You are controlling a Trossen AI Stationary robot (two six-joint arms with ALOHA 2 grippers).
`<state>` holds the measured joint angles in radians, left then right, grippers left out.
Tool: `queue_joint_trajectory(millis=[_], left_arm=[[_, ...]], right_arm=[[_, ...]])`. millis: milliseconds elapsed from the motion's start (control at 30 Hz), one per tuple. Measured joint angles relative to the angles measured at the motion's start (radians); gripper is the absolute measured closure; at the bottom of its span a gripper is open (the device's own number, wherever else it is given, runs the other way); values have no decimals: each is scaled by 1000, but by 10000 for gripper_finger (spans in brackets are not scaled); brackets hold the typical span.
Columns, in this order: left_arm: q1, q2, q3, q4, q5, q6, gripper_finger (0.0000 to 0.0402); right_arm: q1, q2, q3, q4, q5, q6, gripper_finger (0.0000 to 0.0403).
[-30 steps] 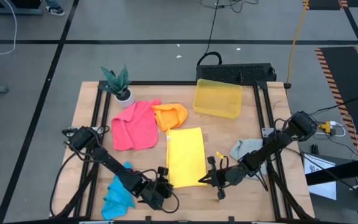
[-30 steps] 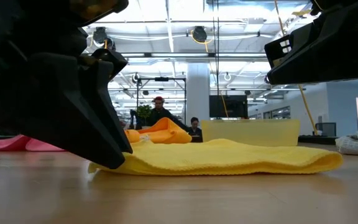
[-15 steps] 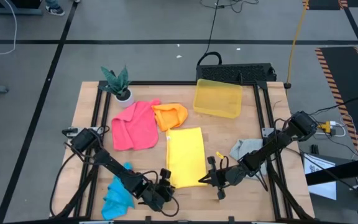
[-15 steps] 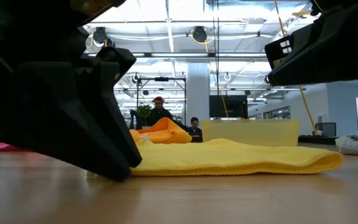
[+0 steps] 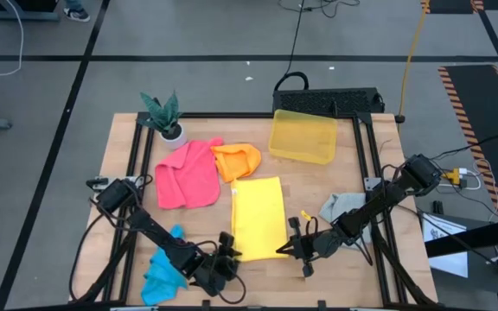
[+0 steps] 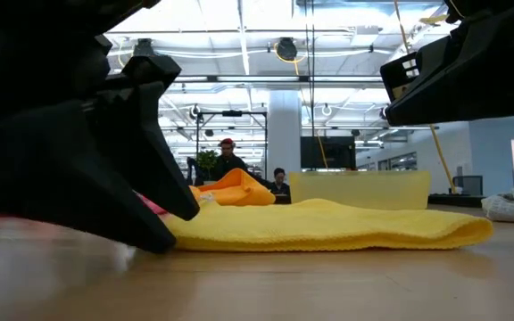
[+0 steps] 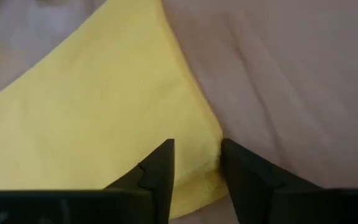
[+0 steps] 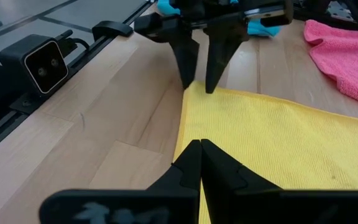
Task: Fold microfiber towels
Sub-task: Fold the yellow kitchen towel
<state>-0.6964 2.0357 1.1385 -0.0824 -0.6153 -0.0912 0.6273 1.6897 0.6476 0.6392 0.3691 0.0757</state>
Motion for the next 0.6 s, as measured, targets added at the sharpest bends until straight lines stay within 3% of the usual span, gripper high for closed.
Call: queue_joint_trajectory(millis=[133, 367, 500, 600], left_arm=[[-5, 0, 0, -2, -40, -15, 316], [-7, -19, 0, 5, -24, -23, 366], [-6, -29, 0, 8, 48, -23, 371], [-6, -29, 0, 6, 74, -28, 350]], right_arm=[[0, 0, 0, 0, 0, 8, 403], [0, 0, 0, 0, 0, 9, 403], [0, 0, 0, -1, 0, 9, 403], [0, 0, 0, -1, 0, 9, 403]])
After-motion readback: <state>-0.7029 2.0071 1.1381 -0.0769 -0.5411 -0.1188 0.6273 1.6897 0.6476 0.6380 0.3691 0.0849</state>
